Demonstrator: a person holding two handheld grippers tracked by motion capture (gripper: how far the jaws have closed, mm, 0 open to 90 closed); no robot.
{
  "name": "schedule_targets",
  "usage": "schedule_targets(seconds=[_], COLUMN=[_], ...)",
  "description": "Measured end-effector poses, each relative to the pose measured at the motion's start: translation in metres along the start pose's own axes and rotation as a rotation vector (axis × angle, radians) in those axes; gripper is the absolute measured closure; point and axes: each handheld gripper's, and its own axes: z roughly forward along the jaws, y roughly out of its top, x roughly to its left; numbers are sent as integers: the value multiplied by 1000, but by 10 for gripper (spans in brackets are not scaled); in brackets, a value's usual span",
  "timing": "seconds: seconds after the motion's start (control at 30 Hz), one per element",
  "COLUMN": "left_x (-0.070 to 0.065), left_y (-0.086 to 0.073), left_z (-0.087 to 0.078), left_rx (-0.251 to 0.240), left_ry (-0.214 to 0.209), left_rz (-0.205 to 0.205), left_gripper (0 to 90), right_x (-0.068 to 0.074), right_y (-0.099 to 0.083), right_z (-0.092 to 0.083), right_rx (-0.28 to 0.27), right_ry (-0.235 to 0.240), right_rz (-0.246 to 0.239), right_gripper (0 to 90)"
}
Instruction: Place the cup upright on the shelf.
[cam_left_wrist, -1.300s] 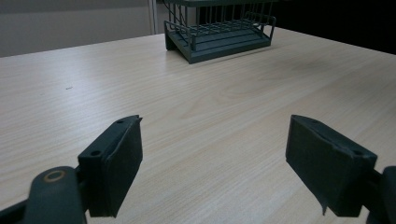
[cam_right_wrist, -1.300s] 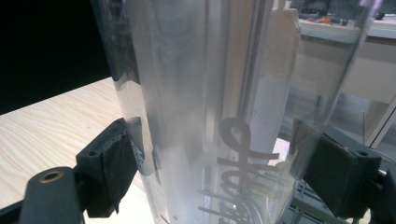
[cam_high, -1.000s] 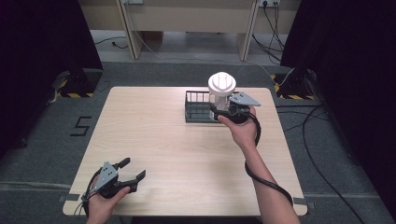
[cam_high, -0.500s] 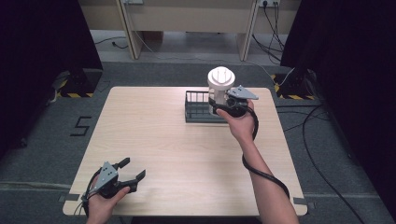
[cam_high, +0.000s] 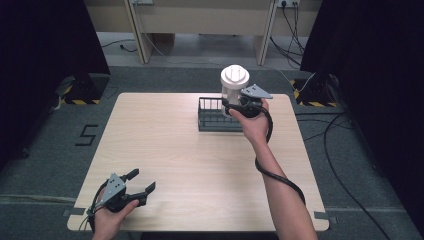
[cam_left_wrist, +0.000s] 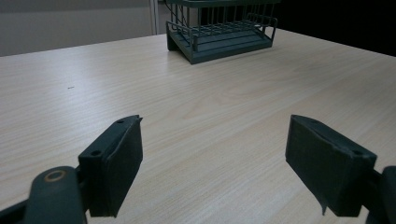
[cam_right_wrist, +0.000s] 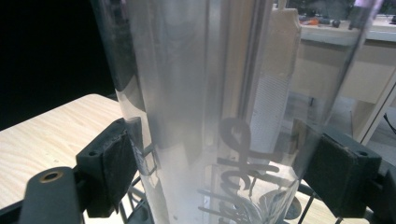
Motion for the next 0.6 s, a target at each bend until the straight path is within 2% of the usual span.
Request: schedule_targets(seconds=[0.6], left_x=[0], left_y=[0], left_z=[1], left_rx=[-1], left_ry=[-4], left_rz=[-5], left_gripper=[186], right_x=[-14], right_y=[1], right_z=[21], right_rx=[16], right_ry=[-48], right_rz=[33], right_gripper=[184])
